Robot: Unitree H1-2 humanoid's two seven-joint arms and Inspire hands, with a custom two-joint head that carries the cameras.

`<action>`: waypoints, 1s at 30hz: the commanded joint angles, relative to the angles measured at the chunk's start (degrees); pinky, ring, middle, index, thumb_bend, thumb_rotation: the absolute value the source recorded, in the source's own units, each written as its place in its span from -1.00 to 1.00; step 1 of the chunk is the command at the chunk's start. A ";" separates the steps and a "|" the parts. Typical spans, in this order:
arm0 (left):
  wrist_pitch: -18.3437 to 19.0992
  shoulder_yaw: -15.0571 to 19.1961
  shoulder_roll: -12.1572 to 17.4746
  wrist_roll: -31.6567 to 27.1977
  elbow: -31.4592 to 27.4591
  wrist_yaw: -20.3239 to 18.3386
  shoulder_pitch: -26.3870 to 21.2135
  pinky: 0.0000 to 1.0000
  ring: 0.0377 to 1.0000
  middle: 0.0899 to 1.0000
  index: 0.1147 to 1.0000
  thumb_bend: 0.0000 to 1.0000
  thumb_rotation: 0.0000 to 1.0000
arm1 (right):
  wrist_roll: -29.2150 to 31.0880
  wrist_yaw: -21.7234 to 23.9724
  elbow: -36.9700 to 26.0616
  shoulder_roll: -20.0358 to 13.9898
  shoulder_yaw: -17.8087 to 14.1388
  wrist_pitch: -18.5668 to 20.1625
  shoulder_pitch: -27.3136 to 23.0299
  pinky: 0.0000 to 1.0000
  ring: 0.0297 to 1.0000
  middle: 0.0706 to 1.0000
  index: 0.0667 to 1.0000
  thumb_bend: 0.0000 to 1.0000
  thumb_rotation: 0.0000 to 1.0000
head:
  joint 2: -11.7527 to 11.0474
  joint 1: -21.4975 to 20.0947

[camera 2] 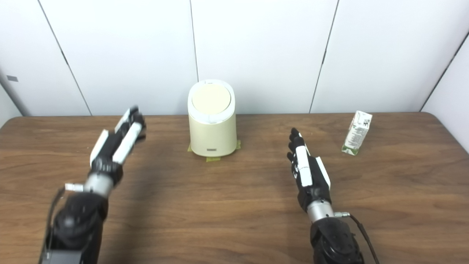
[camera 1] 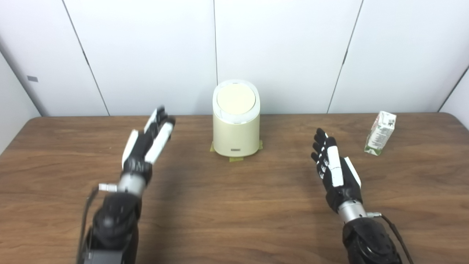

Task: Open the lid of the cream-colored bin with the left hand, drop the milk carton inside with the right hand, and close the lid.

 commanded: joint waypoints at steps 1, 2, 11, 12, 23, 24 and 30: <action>0.16 -1.59 0.03 3.00 0.40 1.08 -5.67 0.69 0.82 0.88 0.99 0.33 -0.04 | 0.63 0.75 -1.48 -0.02 -0.19 -1.14 -2.09 0.99 1.00 1.00 0.98 0.39 1.00 | 0.10 -0.07; 0.69 -2.41 0.31 4.40 1.45 1.08 -7.15 0.69 0.82 0.87 0.99 0.35 -0.09 | 0.78 0.81 -1.45 -0.03 -0.18 -1.11 -2.11 0.99 1.00 1.00 0.99 0.39 1.00 | 0.10 -0.07; 1.05 -7.87 0.98 10.26 17.46 -0.06 -22.50 0.59 0.83 0.94 1.00 0.65 -0.26 | 0.26 0.35 -0.98 0.44 0.08 -1.49 -2.67 0.87 0.97 0.95 0.99 0.38 1.00 | -0.59 -0.30; 1.19 -8.52 1.14 10.98 19.27 -0.19 -23.93 0.55 0.82 0.95 1.00 0.67 -0.29 | 0.06 0.32 -0.87 0.47 0.16 -1.57 -2.71 0.87 0.97 0.94 0.99 0.39 1.00 | -0.65 -0.34; -2.09 -16.60 2.54 19.26 37.51 0.53 -34.98 0.32 0.80 0.99 1.00 0.86 -0.64 | -1.59 -0.22 -2.18 1.51 0.95 -0.86 -2.67 0.86 0.98 0.94 0.98 0.41 1.00 | -0.85 -0.63; -2.86 -17.25 2.57 20.04 38.74 1.03 -35.34 0.32 0.79 0.98 1.00 0.87 -0.65 | -1.54 -0.19 -2.40 1.65 1.00 -0.74 -2.66 0.86 0.98 0.94 0.98 0.41 1.00 | -0.80 -0.67; -5.48 -19.21 2.31 23.49 42.17 3.06 -35.36 0.58 0.85 0.98 1.00 0.83 -0.81 | -0.26 0.39 -3.67 2.38 1.11 -0.16 -2.59 0.92 1.00 0.97 1.00 0.36 1.00 | -0.38 -0.99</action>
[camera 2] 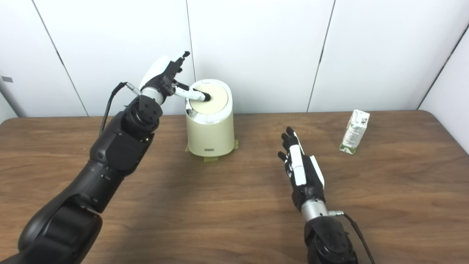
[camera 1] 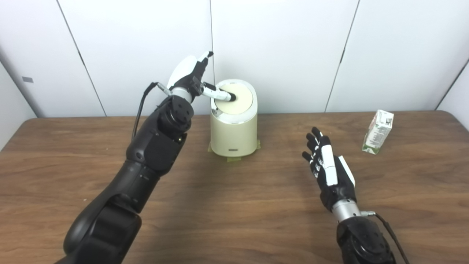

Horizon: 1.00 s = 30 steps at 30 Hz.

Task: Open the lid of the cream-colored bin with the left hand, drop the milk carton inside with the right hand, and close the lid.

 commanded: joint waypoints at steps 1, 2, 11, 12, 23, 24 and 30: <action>-2.98 -0.83 0.82 2.72 0.17 2.65 -3.68 0.56 0.84 0.97 1.00 0.83 -0.85 | 0.85 0.46 -2.69 0.74 0.16 -0.36 -2.21 0.93 1.00 0.97 1.00 0.35 1.00 | 0.09 -0.22; -3.37 -1.17 0.87 3.26 0.51 2.94 -3.60 0.53 0.82 0.96 0.99 0.84 -0.87 | 0.86 0.36 -2.88 0.87 0.20 -0.16 -2.21 0.92 1.00 0.97 1.00 0.35 1.00 | 0.14 -0.23; -3.70 -4.88 2.23 8.43 -0.03 1.59 -2.41 0.58 0.79 0.92 0.97 0.88 -0.96 | 0.61 0.01 -4.15 1.23 -0.05 1.27 -2.16 0.89 1.00 0.97 1.00 0.41 1.00 | 0.82 -0.16; -3.90 -5.64 2.56 9.30 0.09 1.43 -2.54 0.62 0.79 0.92 0.96 0.90 -0.96 | 0.64 0.03 -4.03 1.23 -0.09 1.26 -2.18 0.89 1.00 0.97 1.00 0.42 1.00 | 0.85 -0.16; -7.67 -14.75 5.90 20.37 2.62 1.72 -2.54 0.74 0.83 0.90 0.96 1.00 -0.93 | 0.22 -0.09 -5.15 2.43 0.98 1.18 -2.02 0.88 0.99 0.96 1.00 0.36 1.00 | 1.37 -0.96; -8.11 -15.57 6.24 21.15 2.80 1.07 -2.60 0.75 0.84 0.91 0.97 1.00 -0.94 | 0.31 0.07 -5.04 2.47 1.02 0.88 -2.03 0.88 0.99 0.95 1.00 0.36 1.00 | 1.28 -1.10; -10.26 -17.76 6.63 23.32 5.52 1.14 -3.34 0.87 0.88 0.92 1.00 1.00 -0.87 | 0.32 0.78 -5.20 2.40 1.54 0.88 -2.11 0.86 0.99 0.96 1.00 0.42 1.00 | 0.99 -1.48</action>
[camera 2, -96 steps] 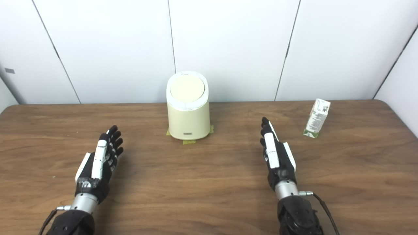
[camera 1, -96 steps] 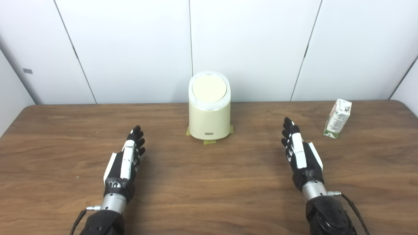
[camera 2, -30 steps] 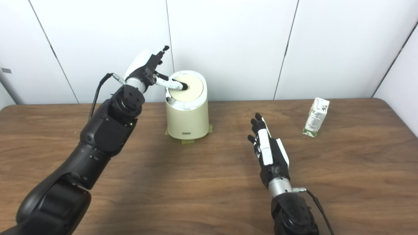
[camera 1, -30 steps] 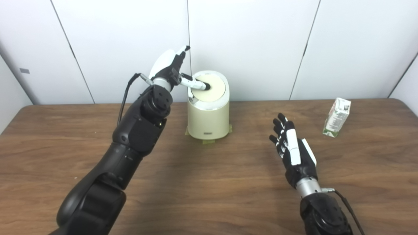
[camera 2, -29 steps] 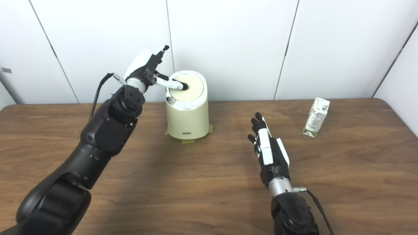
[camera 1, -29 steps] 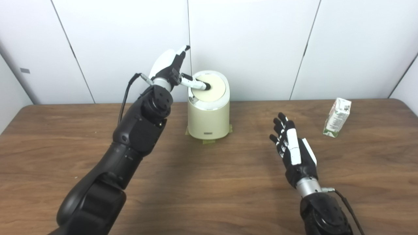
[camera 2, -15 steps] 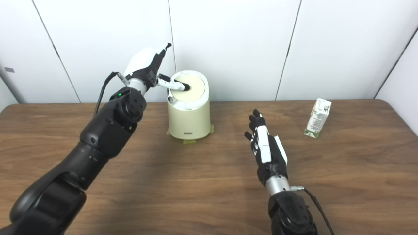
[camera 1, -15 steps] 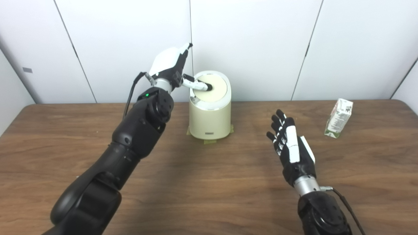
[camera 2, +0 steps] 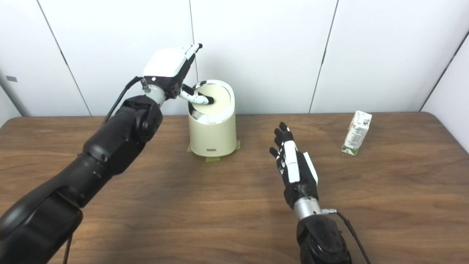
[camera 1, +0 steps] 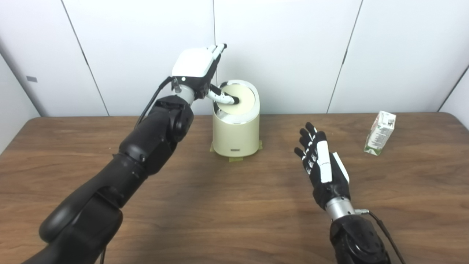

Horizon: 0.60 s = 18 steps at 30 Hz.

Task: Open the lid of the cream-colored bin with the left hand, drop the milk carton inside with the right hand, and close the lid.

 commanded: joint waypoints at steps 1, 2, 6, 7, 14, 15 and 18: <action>-0.49 -0.84 0.47 1.66 2.03 -1.92 -0.46 0.88 0.88 0.93 1.00 1.00 -0.85 | 0.14 0.84 -2.09 0.01 0.57 -1.44 -2.16 0.86 0.99 0.96 1.00 0.43 1.00 | 0.05 -0.06; -0.67 -0.44 0.40 1.22 2.02 -1.99 -0.45 0.88 0.87 0.93 1.00 1.00 -0.83 | 0.12 0.88 -2.02 -0.04 0.65 -1.46 -2.18 0.85 0.99 0.96 1.00 0.44 1.00 | 0.05 -0.06; -0.30 6.68 -0.99 -5.67 -1.28 -1.47 0.55 0.70 0.77 0.89 0.96 0.97 -0.70 | 0.03 0.65 -1.63 -0.01 0.63 -1.54 -2.33 0.84 0.99 0.97 1.00 0.44 1.00 | -0.14 0.15; 0.04 8.83 -1.60 -7.60 -2.23 -1.23 0.90 0.63 0.73 0.85 0.89 0.91 -0.67 | -0.01 0.56 -1.58 0.03 0.61 -1.53 -2.34 0.85 0.99 0.97 1.00 0.43 1.00 | -0.17 0.19; -1.47 27.74 -7.34 -27.87 -15.75 -1.52 6.63 0.29 0.48 0.54 0.59 0.16 -0.08 | 0.15 -0.02 -2.07 0.39 0.12 -1.35 -2.39 0.84 0.97 0.96 0.98 0.39 1.00 | 0.01 0.30; -1.54 29.11 -7.67 -29.36 -17.91 -1.61 7.72 0.32 0.44 0.47 0.55 0.10 0.03 | 0.18 -0.20 -2.09 0.51 -0.03 -1.25 -2.52 0.83 0.96 0.94 0.96 0.39 1.00 | 0.21 0.21; -2.83 29.93 -6.97 -29.97 -22.72 -1.76 11.12 0.29 0.39 0.42 0.53 0.04 -0.04 | 0.10 -0.47 -2.04 0.58 -0.37 -1.17 -2.96 0.82 0.94 0.92 0.93 0.40 1.00 | 0.30 0.12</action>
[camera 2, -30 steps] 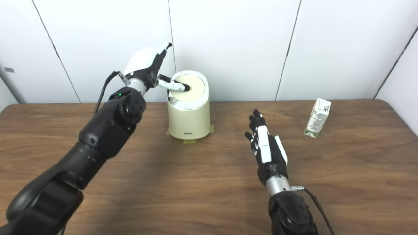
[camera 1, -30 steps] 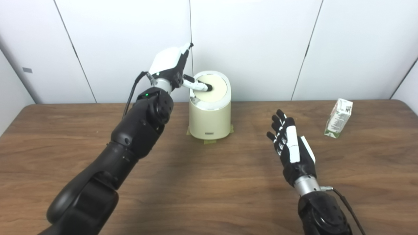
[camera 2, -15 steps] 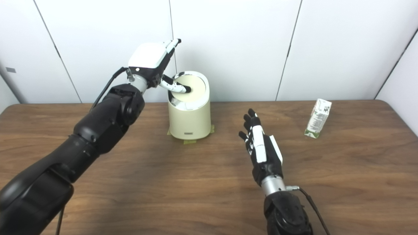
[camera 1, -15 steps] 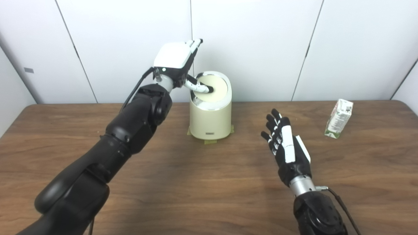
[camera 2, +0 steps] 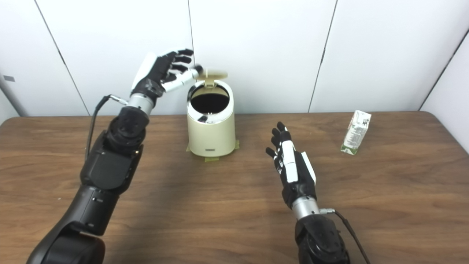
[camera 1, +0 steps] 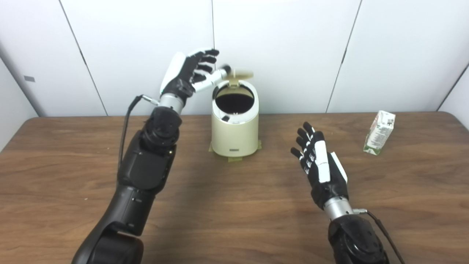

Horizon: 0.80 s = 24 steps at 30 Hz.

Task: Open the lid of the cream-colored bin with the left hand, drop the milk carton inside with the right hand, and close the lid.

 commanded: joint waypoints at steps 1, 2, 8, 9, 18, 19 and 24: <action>-2.27 -0.01 1.72 0.54 -3.91 0.30 -0.13 0.27 0.40 0.44 0.54 0.05 -0.12 | 0.23 0.10 -1.93 0.07 -0.24 -1.41 -2.84 0.83 0.95 0.92 0.92 0.41 1.00 | 0.04 -0.04; -2.56 -0.14 2.30 0.73 -5.07 0.16 1.22 0.26 0.41 0.47 0.53 0.05 -0.18 | 0.35 0.21 -1.83 -0.04 -0.32 -1.78 -2.92 0.83 0.95 0.92 0.91 0.41 1.00 | -0.01 -0.06; -2.39 0.90 4.19 -0.52 -9.78 -0.40 8.16 0.36 0.47 0.49 0.52 -0.01 0.04 | 0.22 0.28 -1.92 -0.74 -0.52 -1.65 -3.11 0.76 0.92 0.90 0.86 0.38 1.00 | -0.18 0.41; -2.23 1.22 4.27 -1.04 -10.45 -0.54 9.28 0.39 0.48 0.50 0.53 -0.02 0.04 | 0.53 0.21 -2.07 -0.66 -0.67 -1.28 -3.17 0.75 0.92 0.90 0.85 0.35 0.93 | -0.18 0.41; 1.60 3.11 3.63 -6.84 -18.45 -4.00 22.30 0.65 0.70 0.76 0.80 -0.10 0.59 | 0.08 -0.47 -3.05 -1.09 -1.17 0.46 -3.89 0.67 0.83 0.83 0.75 0.17 0.16 | -0.34 -0.04; 2.86 2.84 3.64 -7.33 -20.02 -4.82 23.71 0.74 0.76 0.81 0.88 -0.11 0.79 | -0.25 -0.48 -3.11 -1.39 -1.13 0.45 -3.93 0.63 0.80 0.83 0.76 0.17 -0.02 | -0.34 -0.04; 4.60 2.29 2.68 -8.32 -23.49 -5.93 27.65 0.83 0.84 0.89 0.94 -0.02 1.00 | -3.31 -1.12 -4.25 -3.80 -1.23 0.98 -4.09 0.63 0.81 0.87 0.75 0.41 -0.61 | -0.13 -3.00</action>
